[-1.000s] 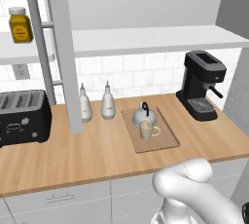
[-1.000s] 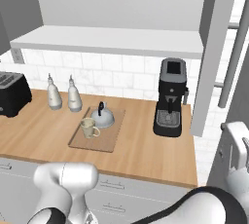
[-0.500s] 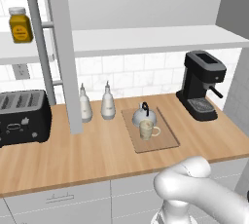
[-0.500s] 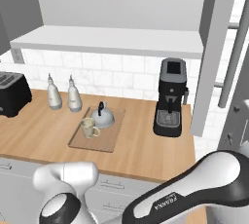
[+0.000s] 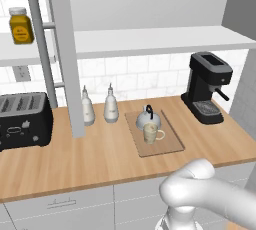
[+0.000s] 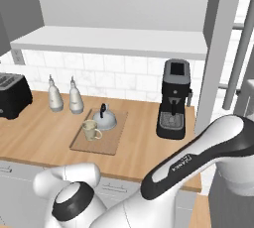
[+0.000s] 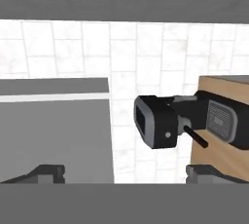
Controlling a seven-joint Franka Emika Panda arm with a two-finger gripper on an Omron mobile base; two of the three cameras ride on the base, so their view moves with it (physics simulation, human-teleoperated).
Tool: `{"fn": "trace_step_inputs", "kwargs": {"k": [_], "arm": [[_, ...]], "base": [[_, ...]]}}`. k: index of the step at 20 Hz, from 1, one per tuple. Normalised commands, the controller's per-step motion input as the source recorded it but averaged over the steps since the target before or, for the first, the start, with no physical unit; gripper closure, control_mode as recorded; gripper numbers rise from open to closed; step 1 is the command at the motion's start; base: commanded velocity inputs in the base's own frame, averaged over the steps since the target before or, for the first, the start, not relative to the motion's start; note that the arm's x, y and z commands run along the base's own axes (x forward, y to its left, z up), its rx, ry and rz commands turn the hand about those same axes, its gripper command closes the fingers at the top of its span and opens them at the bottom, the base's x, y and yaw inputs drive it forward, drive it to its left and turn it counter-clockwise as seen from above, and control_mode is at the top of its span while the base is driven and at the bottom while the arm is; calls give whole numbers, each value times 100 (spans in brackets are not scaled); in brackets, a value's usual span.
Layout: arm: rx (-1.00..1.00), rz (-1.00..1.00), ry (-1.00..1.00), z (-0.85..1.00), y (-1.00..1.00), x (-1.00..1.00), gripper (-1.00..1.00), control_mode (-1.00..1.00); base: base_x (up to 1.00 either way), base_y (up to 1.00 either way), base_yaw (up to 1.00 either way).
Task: Pick the kettle from the counter and place it on the tray. Then pick the mug from the cabinet and place it on the tray. Then close the cabinet doors.
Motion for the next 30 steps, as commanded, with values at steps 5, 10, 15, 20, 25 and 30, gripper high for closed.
{"fn": "trace_step_inputs", "kwargs": {"k": [5,10,15,20,25,30], "arm": [[6,0,9,-1,-1,67,-100,-100],[7,3,4,-5,0,34,-100,-100],[5,7,0,-2,42,4,-100,-100],[2,5,-3,0,84,0,-100,-100],[1,0,-8,3,100,0,-100,-100],[5,0,-3,11,86,9,-100,-100]], "base": [[0,0,0],[0,0,0],[0,0,0],[0,0,0],[0,0,0],[0,0,0]]}}
